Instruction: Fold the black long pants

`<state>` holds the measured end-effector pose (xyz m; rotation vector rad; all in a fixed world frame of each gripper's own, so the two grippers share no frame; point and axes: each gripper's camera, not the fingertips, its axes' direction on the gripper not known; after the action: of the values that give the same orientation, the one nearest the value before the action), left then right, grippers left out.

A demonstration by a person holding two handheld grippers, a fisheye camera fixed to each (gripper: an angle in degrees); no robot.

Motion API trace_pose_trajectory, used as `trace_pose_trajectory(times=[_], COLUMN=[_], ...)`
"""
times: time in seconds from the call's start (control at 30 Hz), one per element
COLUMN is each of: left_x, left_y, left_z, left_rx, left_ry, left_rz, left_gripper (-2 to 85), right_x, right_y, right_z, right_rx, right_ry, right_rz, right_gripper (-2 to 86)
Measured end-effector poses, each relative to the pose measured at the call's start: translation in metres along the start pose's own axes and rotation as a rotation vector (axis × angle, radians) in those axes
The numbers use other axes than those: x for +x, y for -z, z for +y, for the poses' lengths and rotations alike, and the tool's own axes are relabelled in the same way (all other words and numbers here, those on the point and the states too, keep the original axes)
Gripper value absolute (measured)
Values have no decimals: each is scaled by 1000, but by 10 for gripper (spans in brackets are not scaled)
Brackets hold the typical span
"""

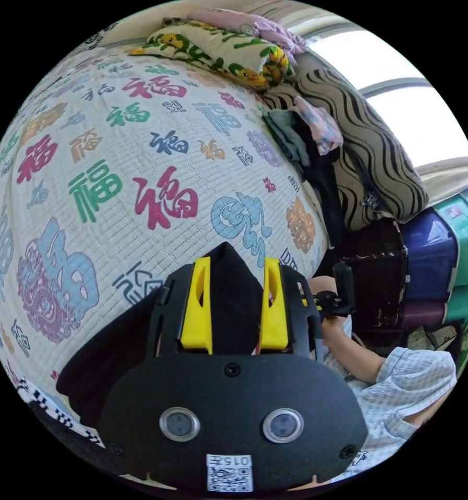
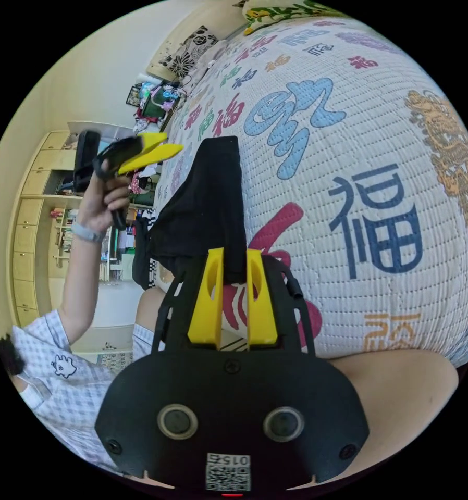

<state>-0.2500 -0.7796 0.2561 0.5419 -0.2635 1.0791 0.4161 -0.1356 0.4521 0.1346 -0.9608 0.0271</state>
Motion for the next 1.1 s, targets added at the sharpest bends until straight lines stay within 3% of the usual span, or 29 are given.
trace_pose_trajectory(times=[0.2,0.27,0.43,0.6,0.73,0.93,1.1], left_x=[-4,-5,4,42,46,-52,-171], left_y=[-100,-105,-89,-38,-11,33,38], left_z=[-54,-58,-65,-83,-75,-5,82], left_rx=[-364,-368,-280,8,98,145,193], left_ry=[-26,-49,-116,-249,-337,-288,-60], left_rz=[-180,-168,-122,234,319,436,420], left_gripper=[84,36,7,2,2,1,-1], right_x=[0,-6,-29,-47,-97,-202,-248], right_y=[9,16,60,173,201,98,-46], right_z=[11,16,31,61,72,73,55], right_rx=[26,58,155,366,379,255,49], right_ry=[27,47,113,118,236,471,527], right_rz=[-40,-31,45,178,213,109,73], right_gripper=[54,48,41,38,38,41,42])
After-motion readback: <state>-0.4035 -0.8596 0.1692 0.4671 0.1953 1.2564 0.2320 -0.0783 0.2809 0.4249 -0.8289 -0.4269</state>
